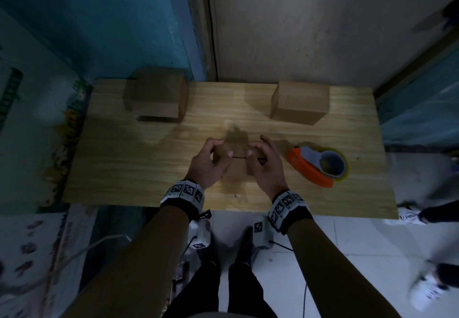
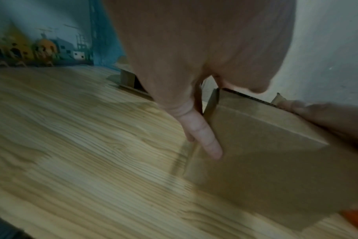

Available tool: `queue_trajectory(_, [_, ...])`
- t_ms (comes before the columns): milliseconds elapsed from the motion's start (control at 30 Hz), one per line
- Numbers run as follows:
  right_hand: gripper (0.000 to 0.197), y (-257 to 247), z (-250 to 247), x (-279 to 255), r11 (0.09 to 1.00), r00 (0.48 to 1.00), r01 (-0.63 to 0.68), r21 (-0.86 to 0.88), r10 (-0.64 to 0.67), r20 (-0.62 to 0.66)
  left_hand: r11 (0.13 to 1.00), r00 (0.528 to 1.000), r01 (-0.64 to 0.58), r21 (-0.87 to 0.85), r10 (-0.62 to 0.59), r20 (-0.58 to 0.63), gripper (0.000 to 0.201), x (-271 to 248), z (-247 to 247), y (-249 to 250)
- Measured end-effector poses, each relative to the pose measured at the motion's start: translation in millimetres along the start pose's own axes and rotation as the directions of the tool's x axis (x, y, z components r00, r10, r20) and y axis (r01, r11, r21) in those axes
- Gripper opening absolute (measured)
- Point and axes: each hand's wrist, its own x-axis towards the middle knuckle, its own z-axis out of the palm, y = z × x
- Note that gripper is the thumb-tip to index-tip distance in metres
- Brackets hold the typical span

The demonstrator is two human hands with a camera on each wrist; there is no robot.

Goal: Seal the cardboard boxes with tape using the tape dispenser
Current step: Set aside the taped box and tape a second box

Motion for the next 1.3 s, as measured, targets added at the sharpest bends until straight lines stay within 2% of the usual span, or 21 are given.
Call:
queue_trajectory(67, [0.018,-1,-2,0,0.999,1.0,0.014,-0.035,-0.013,0.017,1.0,0.999,0.001,-0.002,-0.001,-0.037,0.024,-1,3,3])
queue_trajectory(167, [0.027,0,-11,-1,0.998,0.999,0.007,-0.062,-0.004,0.046,1.0,0.998,-0.003,0.004,0.003,-0.06,0.021,-3,6,5])
queue_trajectory(233, [0.032,8,-32,-3,0.994,0.998,-0.022,-0.105,0.016,-0.066,1.0,0.998,-0.004,0.016,0.005,-0.058,0.021,-3,5,4])
queue_trajectory(267, [0.033,14,-46,-5,0.974,0.984,-0.024,-0.226,-0.017,-0.177,1.0,0.998,-0.005,0.016,0.006,-0.059,0.022,-3,5,3])
queue_trajectory(333, [0.045,28,-79,-10,0.821,0.938,-0.134,-0.555,-0.075,-0.338,1.0,0.998,0.006,0.01,-0.006,-0.062,0.021,-3,7,3])
queue_trajectory(367, [0.051,33,-93,-14,0.739,0.925,-0.208,-0.64,-0.064,-0.375,1.0,0.998,0.016,0.006,-0.015,-0.064,0.021,-3,8,3])
queue_trajectory(433, [0.06,39,-112,-23,0.672,0.936,-0.266,-0.691,0.008,-0.353,1.0,0.998,0.027,0.001,-0.027,-0.065,0.022,-2,8,3])
queue_trajectory(533, [0.069,47,-123,-34,0.643,0.973,-0.217,-0.735,0.087,-0.212,0.999,0.997,0.036,-0.007,-0.036,-0.066,0.023,-1,8,4])
queue_trajectory(600, [0.063,51,-125,-38,0.645,0.978,-0.21,-0.735,0.132,-0.164,0.999,0.997,0.039,-0.012,-0.04,-0.069,0.023,-1,7,5])
queue_trajectory(733, [0.034,55,-123,-38,0.664,0.976,-0.211,-0.718,0.107,-0.188,0.999,0.997,0.045,-0.014,-0.046,-0.067,0.023,-2,7,5])
queue_trajectory(867, [0.025,51,-119,-35,0.664,0.979,-0.194,-0.722,0.086,-0.183,0.999,0.997,0.04,-0.006,-0.04,-0.071,0.022,-3,7,5])
queue_trajectory(1100, [0.027,38,-116,-35,0.795,0.982,-0.153,-0.587,0.053,-0.184,0.999,0.996,0.037,0.005,-0.036,-0.076,0.022,-3,7,6])
queue_trajectory(1233, [0.041,19,-108,-25,0.914,0.977,-0.146,-0.379,0.074,-0.198,0.999,0.996,0.049,0.002,-0.049,-0.072,0.022,-4,8,7])
queue_trajectory(1300, [0.041,-4,-103,-19,0.953,0.975,-0.093,-0.289,0.029,-0.219,0.999,0.996,0.034,-0.002,-0.034,-0.077,0.022,-5,8,6])
